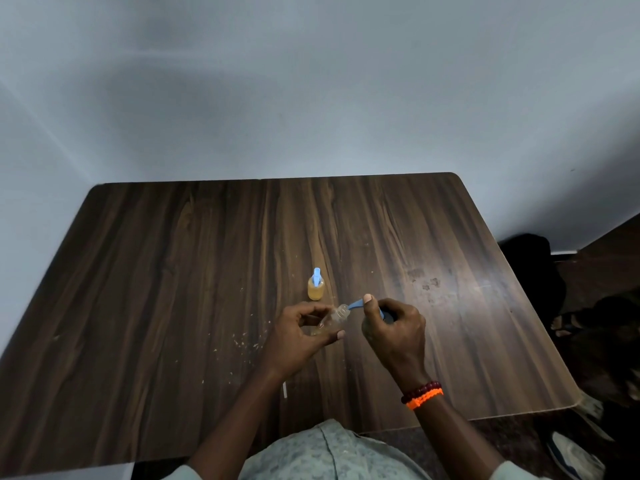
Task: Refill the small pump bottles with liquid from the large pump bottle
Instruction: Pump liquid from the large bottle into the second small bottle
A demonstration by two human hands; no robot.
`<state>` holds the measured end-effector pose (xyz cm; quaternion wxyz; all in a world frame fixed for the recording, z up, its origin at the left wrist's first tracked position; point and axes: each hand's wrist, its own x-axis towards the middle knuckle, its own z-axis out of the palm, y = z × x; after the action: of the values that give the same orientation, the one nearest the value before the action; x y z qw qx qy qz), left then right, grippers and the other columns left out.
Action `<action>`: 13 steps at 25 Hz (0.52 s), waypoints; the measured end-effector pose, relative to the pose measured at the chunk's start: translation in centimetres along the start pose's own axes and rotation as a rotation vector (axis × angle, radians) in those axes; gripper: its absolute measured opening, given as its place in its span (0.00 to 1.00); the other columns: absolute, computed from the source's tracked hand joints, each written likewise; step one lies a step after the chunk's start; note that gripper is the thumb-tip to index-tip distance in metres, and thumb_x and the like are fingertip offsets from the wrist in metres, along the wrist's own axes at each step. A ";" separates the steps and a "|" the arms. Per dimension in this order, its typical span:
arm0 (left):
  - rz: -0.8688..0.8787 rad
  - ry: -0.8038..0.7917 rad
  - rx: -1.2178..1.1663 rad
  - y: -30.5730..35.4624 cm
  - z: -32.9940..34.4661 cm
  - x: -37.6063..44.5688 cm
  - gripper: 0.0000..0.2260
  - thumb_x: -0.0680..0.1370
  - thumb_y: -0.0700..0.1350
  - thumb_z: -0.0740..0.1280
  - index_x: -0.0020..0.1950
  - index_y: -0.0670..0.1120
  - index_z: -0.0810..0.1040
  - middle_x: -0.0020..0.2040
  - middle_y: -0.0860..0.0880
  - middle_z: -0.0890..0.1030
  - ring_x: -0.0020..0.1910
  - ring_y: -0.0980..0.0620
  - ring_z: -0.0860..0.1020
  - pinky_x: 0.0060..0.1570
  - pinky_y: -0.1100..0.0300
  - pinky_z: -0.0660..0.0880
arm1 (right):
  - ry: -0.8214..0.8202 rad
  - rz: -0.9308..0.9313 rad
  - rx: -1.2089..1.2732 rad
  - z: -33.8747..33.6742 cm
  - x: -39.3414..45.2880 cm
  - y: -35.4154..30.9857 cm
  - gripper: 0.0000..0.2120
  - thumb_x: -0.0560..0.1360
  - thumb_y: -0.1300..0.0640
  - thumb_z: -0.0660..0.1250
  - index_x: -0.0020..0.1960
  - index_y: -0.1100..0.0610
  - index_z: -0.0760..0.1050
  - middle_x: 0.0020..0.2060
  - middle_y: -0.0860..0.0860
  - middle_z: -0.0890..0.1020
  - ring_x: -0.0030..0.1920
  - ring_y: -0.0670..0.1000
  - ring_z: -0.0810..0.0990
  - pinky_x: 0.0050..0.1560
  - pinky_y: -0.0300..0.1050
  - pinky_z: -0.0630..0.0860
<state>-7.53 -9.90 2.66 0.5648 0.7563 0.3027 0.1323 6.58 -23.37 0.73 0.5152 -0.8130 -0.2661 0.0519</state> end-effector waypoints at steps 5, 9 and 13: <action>0.013 0.004 -0.001 0.1 0.2 0.1 0.17 0.72 0.47 0.81 0.60 0.49 0.85 0.57 0.55 0.87 0.58 0.56 0.83 0.63 0.47 0.81 | -0.015 -0.014 -0.025 0.0 0.1 -0.3 0.29 0.75 0.26 0.60 0.35 0.49 0.81 0.25 0.46 0.79 0.27 0.47 0.80 0.25 0.41 0.73; 0.011 0.018 -0.008 0.0 0.2 0.2 0.17 0.72 0.46 0.81 0.60 0.49 0.85 0.57 0.54 0.87 0.59 0.56 0.83 0.64 0.47 0.81 | -0.005 0.001 -0.019 0.0 0.2 -0.1 0.31 0.73 0.24 0.59 0.38 0.49 0.83 0.26 0.45 0.81 0.29 0.47 0.81 0.25 0.38 0.74; 0.031 0.011 -0.015 0.2 0.3 0.4 0.18 0.72 0.46 0.81 0.61 0.49 0.85 0.57 0.54 0.87 0.59 0.57 0.84 0.64 0.50 0.81 | -0.031 -0.025 -0.008 0.2 0.4 0.0 0.28 0.74 0.26 0.61 0.38 0.49 0.83 0.27 0.45 0.82 0.29 0.46 0.82 0.25 0.39 0.76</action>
<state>-6.99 -9.90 2.70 0.5665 0.7559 0.2931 0.1475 6.82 -23.04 0.66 0.5082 -0.8109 -0.2845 0.0568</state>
